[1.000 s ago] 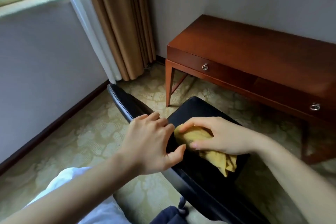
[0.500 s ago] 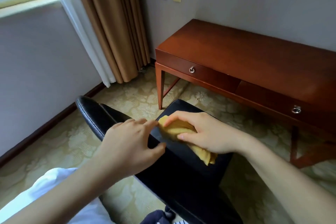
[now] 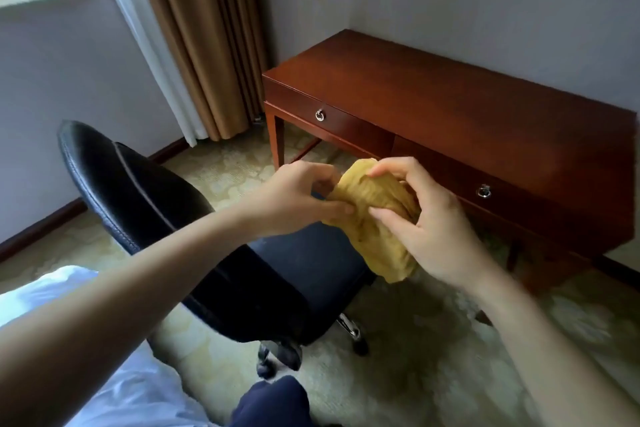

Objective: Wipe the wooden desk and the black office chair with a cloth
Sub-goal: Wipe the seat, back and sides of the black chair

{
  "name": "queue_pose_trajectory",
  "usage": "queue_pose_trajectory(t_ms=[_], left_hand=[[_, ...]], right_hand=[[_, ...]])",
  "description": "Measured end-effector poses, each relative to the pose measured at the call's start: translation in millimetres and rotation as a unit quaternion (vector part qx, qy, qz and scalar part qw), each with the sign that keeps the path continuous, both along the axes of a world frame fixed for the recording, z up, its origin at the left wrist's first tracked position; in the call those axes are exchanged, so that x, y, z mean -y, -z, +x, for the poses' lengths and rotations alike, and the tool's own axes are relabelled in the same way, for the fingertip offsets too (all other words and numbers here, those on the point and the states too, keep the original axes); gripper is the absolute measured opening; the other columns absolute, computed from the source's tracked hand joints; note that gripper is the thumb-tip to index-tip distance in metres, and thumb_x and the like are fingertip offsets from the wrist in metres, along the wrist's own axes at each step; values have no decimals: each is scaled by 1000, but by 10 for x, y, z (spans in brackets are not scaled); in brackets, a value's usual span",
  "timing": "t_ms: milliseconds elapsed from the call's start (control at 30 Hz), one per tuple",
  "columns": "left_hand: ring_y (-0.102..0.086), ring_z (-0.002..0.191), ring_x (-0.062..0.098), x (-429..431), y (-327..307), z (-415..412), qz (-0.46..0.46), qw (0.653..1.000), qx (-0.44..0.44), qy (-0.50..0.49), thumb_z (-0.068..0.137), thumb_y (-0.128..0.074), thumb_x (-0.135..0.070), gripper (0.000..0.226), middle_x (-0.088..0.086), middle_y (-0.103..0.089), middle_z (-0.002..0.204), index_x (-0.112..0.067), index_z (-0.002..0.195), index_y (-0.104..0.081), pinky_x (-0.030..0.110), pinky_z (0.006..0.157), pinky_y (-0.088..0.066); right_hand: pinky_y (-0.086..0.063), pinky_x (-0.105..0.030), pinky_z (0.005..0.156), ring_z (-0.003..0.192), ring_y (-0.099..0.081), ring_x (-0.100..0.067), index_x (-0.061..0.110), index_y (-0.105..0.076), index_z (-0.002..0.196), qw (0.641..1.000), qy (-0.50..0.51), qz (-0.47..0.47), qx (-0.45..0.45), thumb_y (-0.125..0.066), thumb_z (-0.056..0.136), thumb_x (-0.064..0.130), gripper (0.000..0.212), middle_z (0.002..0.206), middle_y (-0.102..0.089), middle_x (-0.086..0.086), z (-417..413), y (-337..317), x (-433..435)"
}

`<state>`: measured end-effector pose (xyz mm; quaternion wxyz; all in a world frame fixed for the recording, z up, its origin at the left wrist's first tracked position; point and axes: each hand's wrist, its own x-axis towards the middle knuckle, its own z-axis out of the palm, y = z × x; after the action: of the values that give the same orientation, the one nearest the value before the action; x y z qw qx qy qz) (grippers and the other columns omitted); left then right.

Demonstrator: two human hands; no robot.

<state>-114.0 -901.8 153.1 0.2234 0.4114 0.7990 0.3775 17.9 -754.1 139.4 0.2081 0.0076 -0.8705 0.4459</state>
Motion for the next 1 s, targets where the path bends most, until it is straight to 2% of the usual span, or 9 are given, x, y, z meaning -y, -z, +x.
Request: queue_pose_trajectory(t_ms=[133, 267, 333, 433, 533, 667, 833, 900, 1000], left_hand=[[-66, 81, 28, -233, -23, 86, -6, 995, 100, 11, 85, -68, -22, 14, 13, -68, 89, -9, 88, -63, 46, 82, -54], [-63, 94, 40, -493, -32, 131, -26, 995, 88, 47, 91, -60, -26, 7, 20, -65, 98, -19, 90, -61, 59, 83, -50], [-64, 90, 36, -655, -43, 114, -50, 993, 65, 88, 92, -57, -25, 5, 16, -65, 93, -24, 89, -61, 55, 82, -52], [-62, 77, 12, -879, -94, 52, -126, 976, -35, 173, 92, -56, -30, 12, -5, -63, 80, -38, 82, -57, 32, 72, -53], [-57, 72, -4, -1055, -165, -142, -140, 970, -95, 174, 89, -60, -31, 11, -17, -61, 78, -41, 86, -58, 13, 63, -44], [-59, 91, 7, -1079, -199, -584, -120, 985, -81, 88, 88, -62, -32, 22, -11, -65, 100, -31, 110, -61, 28, 86, -48], [-51, 112, 7, -632, -38, -1065, -147, 982, -109, -42, 89, -56, -41, 36, -13, -58, 123, -30, 123, -55, 30, 99, -39], [-49, 116, 13, -297, 68, -1179, -172, 968, -142, -111, 90, -54, -42, 37, -9, -56, 125, -29, 125, -55, 36, 101, -37], [-34, 134, 17, 293, 181, -1186, -254, 909, -206, -259, 89, -52, -47, 44, -9, -45, 140, -33, 131, -49, 44, 111, -25]], right_hand=[[-43, -6, 72, 90, -55, 5, 43, -40, 126, 987, 149, -49, -24, -81, 70, 16, 74, 98, -57, 19, 184, 161, -210], [-51, -15, 76, 92, -60, 2, 38, -51, 125, 941, 170, -288, 54, -84, 64, 28, 70, 104, -63, 9, 266, 415, -396], [-51, -30, 88, 100, -65, -10, 27, -61, 117, 897, 87, -418, 117, -80, 61, 31, 59, 108, -69, 1, 240, 531, -505], [-53, -26, 77, 91, -69, -16, 22, -75, 89, 883, -9, -438, 169, -76, 69, 20, 20, 95, -73, -2, 117, 624, -626], [-55, -28, 78, 96, -68, -21, 21, -76, 95, 827, -72, -527, 181, -69, 78, 12, 21, 101, -72, -5, -83, 668, -801], [-56, -37, 78, 97, -68, -22, 19, -74, 102, 763, -95, -609, 197, -68, 73, 27, 30, 106, -71, -7, -540, 685, -957], [-56, -39, 76, 95, -69, -26, 4, -71, 104, 657, -26, -692, 297, -56, 83, 29, 36, 108, -70, -15, -1354, 835, -903], [-56, -35, 76, 84, -71, -22, 1, -64, 108, 631, -31, -695, 342, -42, 95, 30, 39, 98, -72, -13, -1689, 941, -768], [-44, -40, 98, 89, -67, -20, -1, -61, 109, 608, -64, -672, 419, -33, 101, 32, 43, 96, -72, -12, -2057, 1043, -484]])
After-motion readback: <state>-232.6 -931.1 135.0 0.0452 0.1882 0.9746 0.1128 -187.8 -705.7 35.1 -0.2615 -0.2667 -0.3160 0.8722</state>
